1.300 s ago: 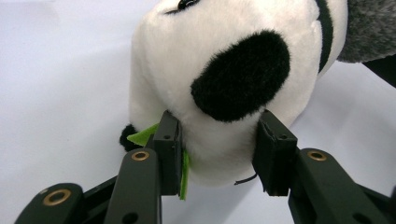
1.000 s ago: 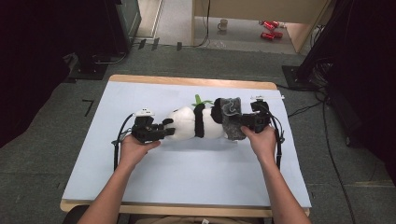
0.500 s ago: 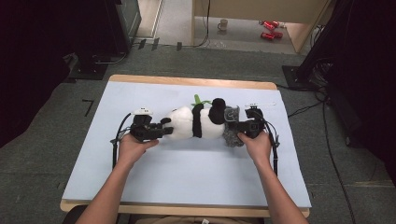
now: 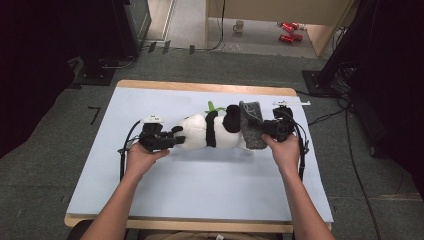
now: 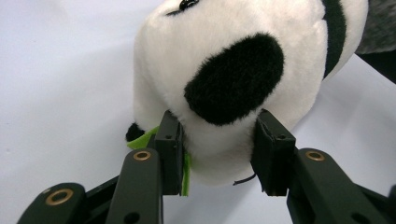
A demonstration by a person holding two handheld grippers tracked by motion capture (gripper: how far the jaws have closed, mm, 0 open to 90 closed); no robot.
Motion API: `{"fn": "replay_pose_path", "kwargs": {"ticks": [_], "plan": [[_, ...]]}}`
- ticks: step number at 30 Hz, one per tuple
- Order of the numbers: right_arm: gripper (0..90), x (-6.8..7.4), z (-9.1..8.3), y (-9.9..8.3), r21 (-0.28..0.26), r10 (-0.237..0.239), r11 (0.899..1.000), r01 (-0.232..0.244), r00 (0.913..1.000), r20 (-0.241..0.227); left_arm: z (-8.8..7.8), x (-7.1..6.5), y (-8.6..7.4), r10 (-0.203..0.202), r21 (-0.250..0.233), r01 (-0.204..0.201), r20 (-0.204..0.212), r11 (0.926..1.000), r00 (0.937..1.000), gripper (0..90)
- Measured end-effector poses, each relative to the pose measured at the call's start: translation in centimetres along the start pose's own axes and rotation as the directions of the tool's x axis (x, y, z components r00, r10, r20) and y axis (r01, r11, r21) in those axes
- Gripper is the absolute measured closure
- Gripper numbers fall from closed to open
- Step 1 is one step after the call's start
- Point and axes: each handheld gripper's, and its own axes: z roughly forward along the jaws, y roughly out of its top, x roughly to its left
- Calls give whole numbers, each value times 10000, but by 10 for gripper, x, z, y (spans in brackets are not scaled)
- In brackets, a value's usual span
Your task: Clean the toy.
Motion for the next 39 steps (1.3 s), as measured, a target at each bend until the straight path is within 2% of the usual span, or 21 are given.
{"fn": "replay_pose_path", "kwargs": {"ticks": [6,9,12,15,19,22,28,31,39], "plan": [[771,26,-9,10,-147,-474,9988,465,9961,-745,-1,-1,-1,169,-128,-169,0,9998,9999,583],[772,37,-2,10,270,-692,9969,738,9871,-1441,-1,-2,-1,242,-233,-242,7,9994,9997,571],[772,45,11,6,913,-1029,9891,1155,9858,-1330,-2,-3,-2,506,-329,-505,15,9982,9987,540],[771,42,22,1,1185,-1100,9853,1230,9877,-1108,-3,-3,-4,732,-426,-730,47,9964,9973,477],[769,33,25,1,971,-861,9905,970,9901,-1105,-6,-4,-8,1159,-786,-1162,-79,9901,9932,389],[763,30,26,2,752,-876,9926,952,9913,-982,-5,-4,-11,1308,-655,-1314,-129,9892,9913,346],[748,27,30,5,548,-909,9938,965,9912,-958,2,-3,-17,1347,-565,-1358,-227,9891,9906,334],[738,24,31,6,454,-911,9944,956,9916,-920,6,-1,-18,1461,-678,-1480,-329,9867,9887,333],[736,15,31,7,237,-679,9973,701,9942,-840,13,0,-20,1405,-1051,-1429,-305,9841,9896,307]]}}
